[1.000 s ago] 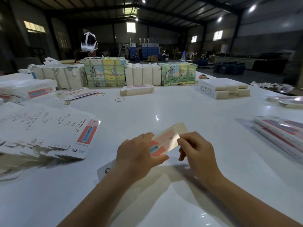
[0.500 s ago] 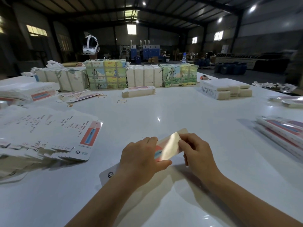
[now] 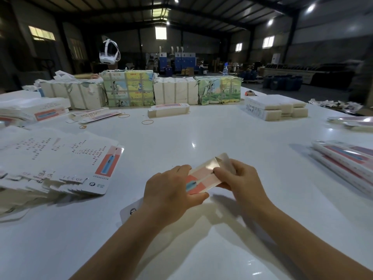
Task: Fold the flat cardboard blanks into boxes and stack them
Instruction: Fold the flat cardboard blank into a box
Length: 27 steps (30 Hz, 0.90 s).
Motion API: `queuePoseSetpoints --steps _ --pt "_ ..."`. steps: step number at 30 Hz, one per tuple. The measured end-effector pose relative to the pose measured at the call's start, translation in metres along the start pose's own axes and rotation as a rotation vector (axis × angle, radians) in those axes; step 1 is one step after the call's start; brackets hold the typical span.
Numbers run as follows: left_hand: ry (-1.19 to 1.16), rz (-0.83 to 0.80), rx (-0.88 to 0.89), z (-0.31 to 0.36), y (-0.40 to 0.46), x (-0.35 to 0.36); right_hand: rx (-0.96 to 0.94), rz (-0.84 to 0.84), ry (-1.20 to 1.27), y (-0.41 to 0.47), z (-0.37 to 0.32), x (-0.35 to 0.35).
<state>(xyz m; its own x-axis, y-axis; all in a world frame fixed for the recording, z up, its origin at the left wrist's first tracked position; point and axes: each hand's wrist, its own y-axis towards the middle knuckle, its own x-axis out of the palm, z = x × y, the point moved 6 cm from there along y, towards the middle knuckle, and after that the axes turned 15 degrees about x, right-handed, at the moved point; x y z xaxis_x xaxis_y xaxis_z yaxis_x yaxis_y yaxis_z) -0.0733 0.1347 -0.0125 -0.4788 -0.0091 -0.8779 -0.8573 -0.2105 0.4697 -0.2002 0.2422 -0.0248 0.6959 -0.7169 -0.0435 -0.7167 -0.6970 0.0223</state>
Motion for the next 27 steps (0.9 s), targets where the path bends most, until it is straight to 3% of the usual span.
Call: queuePoseSetpoints --steps 2,3,4,8,10,16,22,27 --pt "0.032 -0.019 0.005 0.001 0.001 0.002 -0.226 0.18 -0.533 -0.009 -0.007 0.006" --pt "0.048 -0.024 0.008 0.001 0.001 0.003 -0.272 0.215 -0.688 -0.011 -0.004 0.012" --pt "0.055 -0.019 0.01 0.001 0.001 0.003 -0.251 0.22 -0.695 -0.01 -0.001 0.014" --pt "0.053 0.01 0.027 0.001 0.0 0.0 0.021 -0.014 0.017 -0.005 0.001 0.004" --pt "0.046 0.023 0.047 0.003 0.0 -0.001 0.084 -0.084 0.187 -0.003 0.0 0.001" --pt "0.066 0.017 0.056 0.007 0.0 -0.002 0.05 -0.067 0.225 -0.004 -0.003 -0.002" --pt "0.19 -0.031 0.079 0.01 -0.001 -0.003 -0.078 0.064 -0.101 -0.014 -0.007 0.001" --pt "0.211 -0.042 0.171 0.023 -0.003 -0.011 0.047 0.076 -0.055 -0.011 -0.004 -0.001"
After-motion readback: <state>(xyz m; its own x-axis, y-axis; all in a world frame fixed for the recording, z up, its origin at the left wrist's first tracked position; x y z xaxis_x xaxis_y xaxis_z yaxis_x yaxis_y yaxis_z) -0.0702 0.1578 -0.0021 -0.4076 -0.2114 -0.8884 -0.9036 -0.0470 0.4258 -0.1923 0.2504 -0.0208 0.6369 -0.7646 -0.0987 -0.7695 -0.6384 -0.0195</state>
